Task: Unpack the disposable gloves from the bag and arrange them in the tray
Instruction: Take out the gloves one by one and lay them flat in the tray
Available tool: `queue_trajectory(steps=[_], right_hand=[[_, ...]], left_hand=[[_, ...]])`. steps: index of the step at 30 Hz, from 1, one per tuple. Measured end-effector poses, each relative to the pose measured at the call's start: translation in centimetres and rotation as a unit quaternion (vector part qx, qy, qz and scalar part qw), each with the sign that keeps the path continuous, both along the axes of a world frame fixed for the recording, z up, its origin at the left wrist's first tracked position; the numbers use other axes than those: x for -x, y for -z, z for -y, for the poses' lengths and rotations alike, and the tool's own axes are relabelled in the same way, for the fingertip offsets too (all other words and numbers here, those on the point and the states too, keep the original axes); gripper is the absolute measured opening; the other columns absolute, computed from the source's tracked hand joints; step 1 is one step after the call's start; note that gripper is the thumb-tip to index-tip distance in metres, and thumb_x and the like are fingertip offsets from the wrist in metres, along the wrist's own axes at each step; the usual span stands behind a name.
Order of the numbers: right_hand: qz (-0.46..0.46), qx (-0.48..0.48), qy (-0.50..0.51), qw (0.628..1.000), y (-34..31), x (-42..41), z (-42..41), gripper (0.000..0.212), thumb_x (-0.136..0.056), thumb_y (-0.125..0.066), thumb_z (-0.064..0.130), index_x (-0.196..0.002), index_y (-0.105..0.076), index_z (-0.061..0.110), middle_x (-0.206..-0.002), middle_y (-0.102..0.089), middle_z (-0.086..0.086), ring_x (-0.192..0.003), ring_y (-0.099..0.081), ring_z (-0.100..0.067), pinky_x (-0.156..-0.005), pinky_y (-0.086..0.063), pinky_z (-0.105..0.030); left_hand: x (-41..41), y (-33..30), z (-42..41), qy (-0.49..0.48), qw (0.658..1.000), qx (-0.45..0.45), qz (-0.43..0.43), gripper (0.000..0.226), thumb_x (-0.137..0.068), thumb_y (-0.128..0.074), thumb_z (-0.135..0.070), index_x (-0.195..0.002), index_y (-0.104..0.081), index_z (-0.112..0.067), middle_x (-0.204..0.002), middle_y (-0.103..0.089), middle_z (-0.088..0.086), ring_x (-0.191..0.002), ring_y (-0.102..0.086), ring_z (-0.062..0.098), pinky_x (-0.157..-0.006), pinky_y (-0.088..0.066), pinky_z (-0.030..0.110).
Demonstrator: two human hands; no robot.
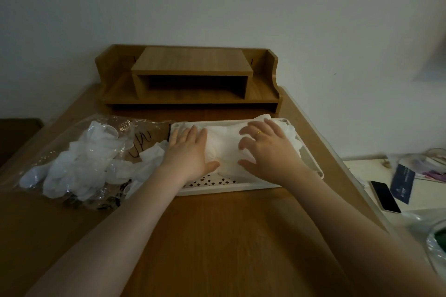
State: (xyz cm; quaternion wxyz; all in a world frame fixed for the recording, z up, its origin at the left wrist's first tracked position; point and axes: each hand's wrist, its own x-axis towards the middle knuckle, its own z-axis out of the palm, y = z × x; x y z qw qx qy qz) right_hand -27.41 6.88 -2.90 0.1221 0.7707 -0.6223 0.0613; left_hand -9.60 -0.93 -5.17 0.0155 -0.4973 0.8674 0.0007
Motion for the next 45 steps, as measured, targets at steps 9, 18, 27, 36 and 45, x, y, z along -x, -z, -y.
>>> queue_trajectory(steps=[9, 18, 27, 36, 45], right_hand=[[-0.01, 0.004, 0.046, 0.999, -0.8, 1.2, -1.5, 0.029, -0.092, -0.042, 0.027, -0.097, -0.069, 0.021, -0.12, -0.062, 0.006, -0.137, -0.033, -0.014, -0.118, 0.01, -0.042], [0.026, -0.163, 0.103, 0.981, 3.1, 0.2, 2.2, 0.084, -0.088, -0.026, 0.071, -0.152, -0.005, 0.021, -0.161, -0.001, -0.003, -0.147, 0.003, -0.022, -0.116, 0.006, -0.048], [0.185, 0.026, -0.014, 0.982, -0.5, -5.9, 2.1, 0.046, -0.097, -0.036, 0.048, -0.128, -0.054, 0.019, -0.142, -0.046, -0.001, -0.138, -0.03, -0.021, -0.116, -0.009, -0.039], [0.089, -0.099, -0.078, 0.988, 0.9, -13.7, 4.8, 0.058, -0.092, -0.054, 0.036, -0.145, -0.033, 0.027, -0.15, -0.035, 0.001, -0.142, -0.019, -0.026, -0.117, -0.005, -0.048], [0.1, -0.057, -0.045, 0.992, -0.1, -14.7, 6.1, 0.022, -0.096, -0.046, 0.021, -0.11, -0.063, 0.025, -0.125, -0.058, 0.007, -0.138, -0.028, -0.019, -0.113, 0.009, -0.054]], left_hand=[[-0.6, 0.3, 0.3, 0.001, 1.0, -0.02, 0.019, 0.079, -0.09, -0.031, -0.067, -0.151, 0.002, -0.029, -0.159, 0.01, 0.006, -0.146, 0.008, 0.024, -0.115, 0.009, 0.042], [-1.5, 0.2, 0.9, -0.014, 0.998, -0.061, 0.014, 0.081, -0.088, -0.031, -0.069, -0.151, 0.004, -0.03, -0.158, 0.014, 0.001, -0.146, 0.01, 0.022, -0.115, 0.009, 0.042], [-4.1, -3.5, -0.4, 0.012, 0.963, -0.083, -0.258, 0.065, -0.093, -0.046, -0.049, -0.149, -0.019, -0.029, -0.158, -0.002, -0.011, -0.145, -0.005, 0.017, -0.116, -0.017, 0.043], [-10.2, -3.5, -0.7, 0.024, 0.906, 0.015, -0.421, 0.042, -0.095, -0.038, 0.001, -0.13, -0.05, -0.019, -0.123, -0.046, -0.01, -0.107, -0.043, -0.002, -0.082, -0.036, 0.007], [-11.2, -3.0, -1.4, 0.023, 0.895, -0.001, -0.446, 0.032, -0.098, -0.043, -0.014, -0.128, -0.052, -0.02, -0.122, -0.049, -0.008, -0.101, -0.052, 0.005, -0.077, -0.04, 0.007]])
